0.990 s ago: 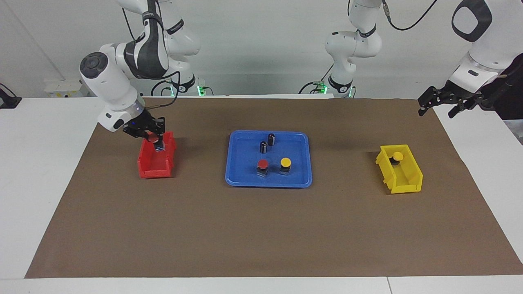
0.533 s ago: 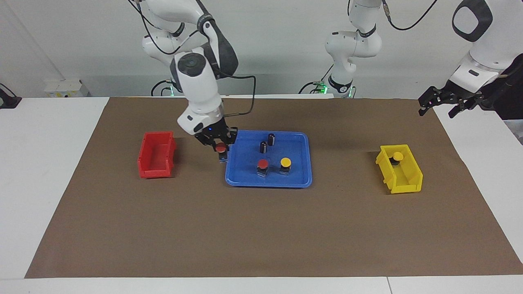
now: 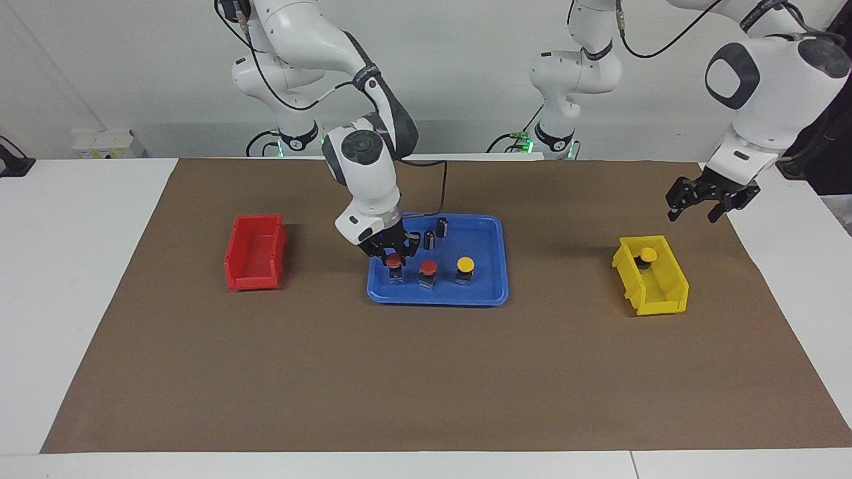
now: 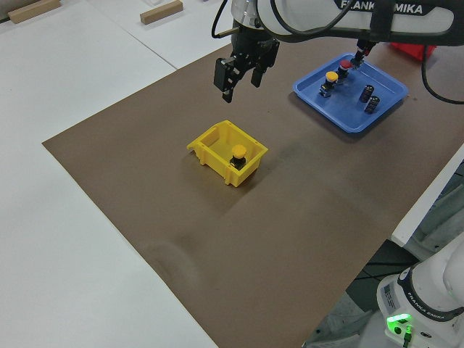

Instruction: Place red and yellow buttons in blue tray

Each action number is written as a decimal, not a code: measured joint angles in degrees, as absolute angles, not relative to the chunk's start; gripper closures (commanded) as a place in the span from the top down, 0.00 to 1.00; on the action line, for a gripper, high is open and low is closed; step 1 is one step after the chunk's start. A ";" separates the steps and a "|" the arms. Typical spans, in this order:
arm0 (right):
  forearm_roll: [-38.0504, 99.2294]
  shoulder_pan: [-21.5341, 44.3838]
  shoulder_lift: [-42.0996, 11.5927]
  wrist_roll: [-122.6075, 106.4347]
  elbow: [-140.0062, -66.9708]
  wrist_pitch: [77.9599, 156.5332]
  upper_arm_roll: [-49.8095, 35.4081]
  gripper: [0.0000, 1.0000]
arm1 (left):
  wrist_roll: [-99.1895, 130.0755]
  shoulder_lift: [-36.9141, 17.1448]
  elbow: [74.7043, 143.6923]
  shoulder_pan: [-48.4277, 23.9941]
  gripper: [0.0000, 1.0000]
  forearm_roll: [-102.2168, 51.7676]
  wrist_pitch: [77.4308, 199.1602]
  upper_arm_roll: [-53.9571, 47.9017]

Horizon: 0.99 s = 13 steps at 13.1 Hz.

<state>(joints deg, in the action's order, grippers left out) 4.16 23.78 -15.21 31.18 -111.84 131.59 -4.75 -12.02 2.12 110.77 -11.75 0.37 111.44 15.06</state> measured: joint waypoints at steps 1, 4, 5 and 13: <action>4.16 24.05 -15.35 31.18 -112.53 132.08 -4.76 0.85 | -11.87 1.35 112.81 -11.75 0.67 0.34 114.09 14.99; 3.67 24.12 -15.44 31.18 -112.45 130.91 -4.56 1.00 | -11.72 -1.05 118.23 -11.75 0.61 0.27 121.30 14.96; 3.21 23.78 -15.10 31.18 -111.69 129.32 -4.39 1.00 | -11.67 -1.58 119.74 -11.74 0.60 0.26 122.85 14.96; 2.76 5.09 -1.46 22.47 -97.56 98.92 -3.40 1.00 | -11.59 -2.49 125.70 -11.62 0.58 0.26 128.01 15.07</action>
<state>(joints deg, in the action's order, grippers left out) 2.76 5.09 -1.46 22.47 -97.56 98.92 -3.40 -11.59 -2.49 125.70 -11.62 0.26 128.01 15.07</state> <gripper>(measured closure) 0.000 0.401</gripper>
